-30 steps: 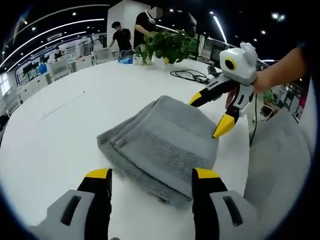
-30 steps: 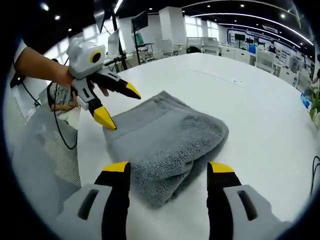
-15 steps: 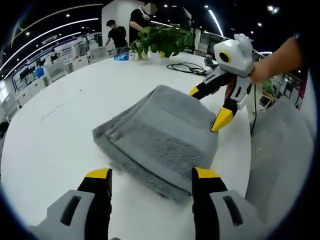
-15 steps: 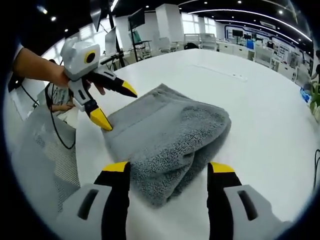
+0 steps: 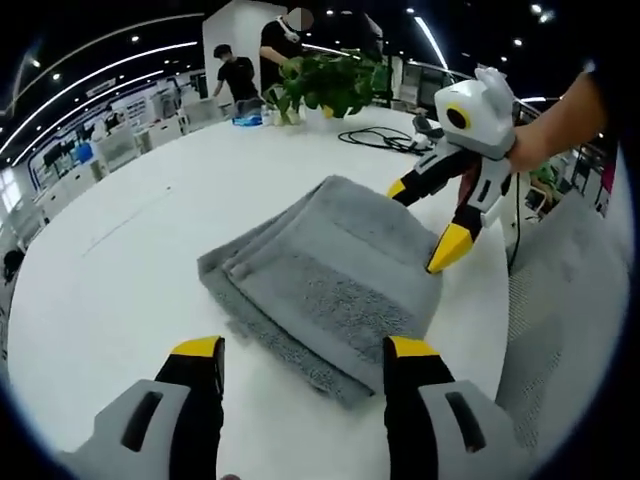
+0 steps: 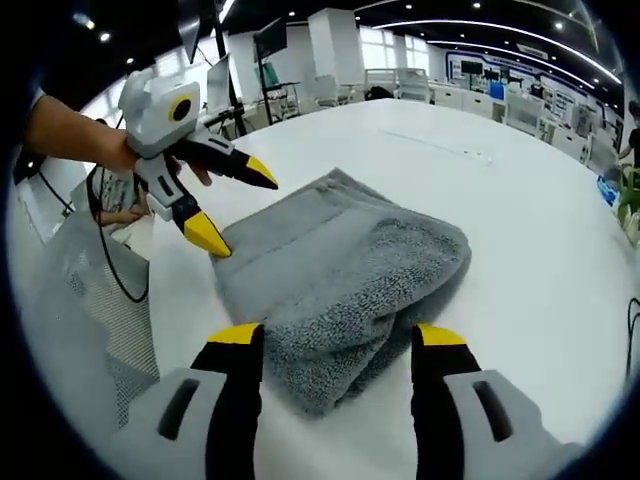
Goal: Fold the towel on the table until its edges align and the towel forms a compact rectangular stack.
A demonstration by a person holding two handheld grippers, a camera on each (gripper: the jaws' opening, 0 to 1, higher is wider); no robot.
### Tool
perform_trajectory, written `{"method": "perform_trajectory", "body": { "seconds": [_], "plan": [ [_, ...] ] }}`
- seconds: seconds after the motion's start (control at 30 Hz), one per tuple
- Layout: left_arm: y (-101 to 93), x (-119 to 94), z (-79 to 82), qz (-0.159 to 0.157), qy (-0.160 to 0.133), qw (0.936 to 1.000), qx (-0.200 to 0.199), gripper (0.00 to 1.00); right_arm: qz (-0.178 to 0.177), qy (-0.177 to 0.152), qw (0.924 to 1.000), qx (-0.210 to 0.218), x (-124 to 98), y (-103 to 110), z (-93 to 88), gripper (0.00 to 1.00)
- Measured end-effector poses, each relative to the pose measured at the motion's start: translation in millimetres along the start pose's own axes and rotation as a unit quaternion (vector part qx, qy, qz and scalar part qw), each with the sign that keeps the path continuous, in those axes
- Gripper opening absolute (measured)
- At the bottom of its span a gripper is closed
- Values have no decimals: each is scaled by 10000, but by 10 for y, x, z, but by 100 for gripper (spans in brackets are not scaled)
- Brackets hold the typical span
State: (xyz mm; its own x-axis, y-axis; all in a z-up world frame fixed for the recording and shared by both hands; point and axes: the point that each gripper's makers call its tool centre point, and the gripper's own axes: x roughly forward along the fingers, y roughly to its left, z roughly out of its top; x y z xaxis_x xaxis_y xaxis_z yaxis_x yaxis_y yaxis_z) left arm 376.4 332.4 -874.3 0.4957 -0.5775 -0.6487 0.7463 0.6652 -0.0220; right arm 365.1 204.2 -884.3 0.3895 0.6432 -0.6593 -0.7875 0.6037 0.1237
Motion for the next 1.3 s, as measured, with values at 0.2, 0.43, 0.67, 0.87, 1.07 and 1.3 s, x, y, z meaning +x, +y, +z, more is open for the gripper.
{"method": "perform_trajectory", "body": {
  "seconds": [0.2,0.43,0.67,0.87,1.07,1.3],
  "plan": [
    [-152,-4,24,-256,-139,9995,-73,77,38,-47,10000,-49,-20,88,-17,68],
    [-276,49,-89,-377,-8,9992,131,82,-47,8,9998,-191,-16,180,-51,75],
    [-272,85,-186,-309,75,9994,163,82,-147,43,9997,-166,51,77,-121,77],
    [-212,142,-279,-251,216,9993,159,81,-202,126,9994,-258,141,36,-173,76],
    [-197,201,-278,-249,257,9992,169,80,-284,197,9989,-301,203,3,-197,75],
    [-193,266,-262,-281,277,9990,192,78,-293,273,9986,-345,286,-42,-249,75]
  ]
}}
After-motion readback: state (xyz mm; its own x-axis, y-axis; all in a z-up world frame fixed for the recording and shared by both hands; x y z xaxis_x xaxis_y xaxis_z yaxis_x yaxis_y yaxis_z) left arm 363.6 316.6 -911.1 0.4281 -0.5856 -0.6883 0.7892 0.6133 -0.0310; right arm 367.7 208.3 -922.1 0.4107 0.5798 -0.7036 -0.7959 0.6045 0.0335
